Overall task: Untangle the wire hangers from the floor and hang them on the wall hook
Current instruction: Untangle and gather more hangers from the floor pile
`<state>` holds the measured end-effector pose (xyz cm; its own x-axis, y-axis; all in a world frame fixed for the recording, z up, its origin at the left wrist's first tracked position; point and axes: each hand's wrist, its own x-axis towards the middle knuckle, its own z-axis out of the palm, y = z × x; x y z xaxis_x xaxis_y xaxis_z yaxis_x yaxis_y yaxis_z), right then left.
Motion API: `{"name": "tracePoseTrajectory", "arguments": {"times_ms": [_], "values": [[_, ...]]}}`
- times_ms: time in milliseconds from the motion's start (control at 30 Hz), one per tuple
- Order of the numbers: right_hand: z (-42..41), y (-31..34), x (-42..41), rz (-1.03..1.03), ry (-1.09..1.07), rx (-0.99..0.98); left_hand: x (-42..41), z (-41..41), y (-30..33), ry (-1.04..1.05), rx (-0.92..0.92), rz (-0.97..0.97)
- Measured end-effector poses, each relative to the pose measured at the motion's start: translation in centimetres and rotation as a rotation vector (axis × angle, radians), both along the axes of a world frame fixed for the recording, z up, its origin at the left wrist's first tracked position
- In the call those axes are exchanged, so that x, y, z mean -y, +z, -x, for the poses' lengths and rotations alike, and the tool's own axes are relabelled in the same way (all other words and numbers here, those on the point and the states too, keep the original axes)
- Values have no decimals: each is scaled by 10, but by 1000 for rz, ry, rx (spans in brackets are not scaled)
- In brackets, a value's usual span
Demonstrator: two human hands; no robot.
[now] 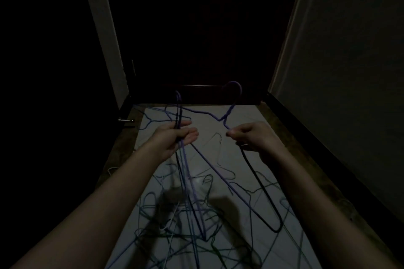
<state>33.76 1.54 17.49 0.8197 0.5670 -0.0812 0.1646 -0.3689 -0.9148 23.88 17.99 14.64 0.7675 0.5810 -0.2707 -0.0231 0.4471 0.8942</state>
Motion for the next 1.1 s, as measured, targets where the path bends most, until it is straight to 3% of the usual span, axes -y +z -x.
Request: {"name": "tracePoseTrajectory", "arguments": {"times_ms": [167,267,367,500,733,1000,1100], "values": [[7,-2,-38,-13,88,-125,3,-7,2,-107,-101,50],[11,-14,-51,8,110,-150,1,-9,-7,-109,-71,61],[11,-28,-61,120,150,-132,-6,-8,-20,-72,-11,110],[2,-35,-68,313,244,-160,-10,-3,-45,-184,-19,94],[-19,-53,-75,405,473,-272,-14,-18,-79,-136,-37,57],[-21,-124,-63,237,514,-491,-36,-12,-103,-122,-51,71],[-22,-158,-53,251,479,-477,-47,-9,-110,-111,-100,16]]}}
